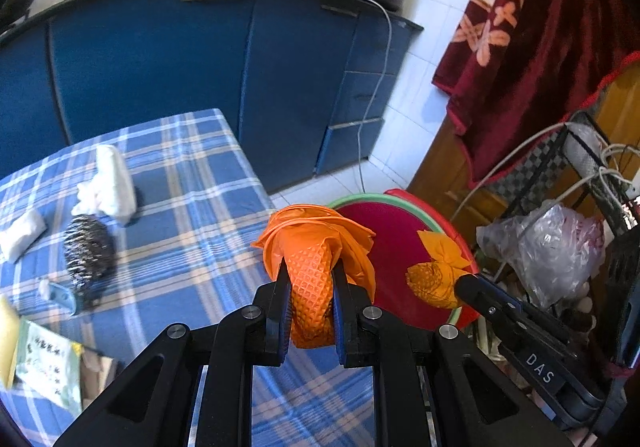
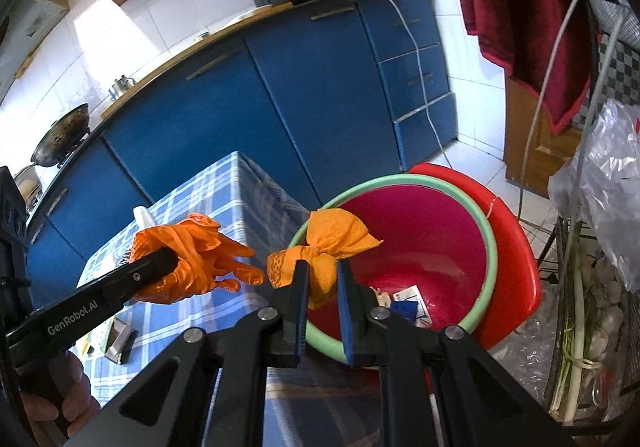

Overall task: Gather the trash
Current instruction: 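Carry glove and orange cloth over the red basin and open both tools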

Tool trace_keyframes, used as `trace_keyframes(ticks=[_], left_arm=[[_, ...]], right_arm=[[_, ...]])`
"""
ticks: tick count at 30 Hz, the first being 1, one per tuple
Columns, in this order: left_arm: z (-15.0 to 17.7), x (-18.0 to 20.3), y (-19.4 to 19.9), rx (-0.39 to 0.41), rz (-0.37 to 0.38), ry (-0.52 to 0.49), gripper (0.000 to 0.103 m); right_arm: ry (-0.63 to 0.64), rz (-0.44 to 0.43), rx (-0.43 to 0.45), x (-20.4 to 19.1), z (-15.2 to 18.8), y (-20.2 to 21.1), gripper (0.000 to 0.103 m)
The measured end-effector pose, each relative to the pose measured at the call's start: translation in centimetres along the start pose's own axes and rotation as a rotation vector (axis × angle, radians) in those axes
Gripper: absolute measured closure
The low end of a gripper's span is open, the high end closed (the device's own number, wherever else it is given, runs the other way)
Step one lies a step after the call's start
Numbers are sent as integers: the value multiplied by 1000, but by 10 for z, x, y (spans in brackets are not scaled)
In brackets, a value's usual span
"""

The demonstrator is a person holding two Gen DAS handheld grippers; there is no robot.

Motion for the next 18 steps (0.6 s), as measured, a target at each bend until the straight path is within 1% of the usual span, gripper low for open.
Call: trace_keyframes(ticks=[8, 18], left_arm=[[2, 17, -25, -38, 12, -41, 86], [5, 33, -46, -80, 29, -72, 86]], right_arm=[[-31, 30, -17, 21, 1, -10, 87], [-65, 70, -31, 43, 2, -19, 87]])
Point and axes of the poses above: each gripper's, at about its wrist camera, not at the fingertips, and y roughly against the way its jaws point, x to its right, z to its underside, the point moved 6 cm from there along -y, roughly the way its jaws point, and after that the axes turned 5 degrees about -z, right-handed, at the moved point
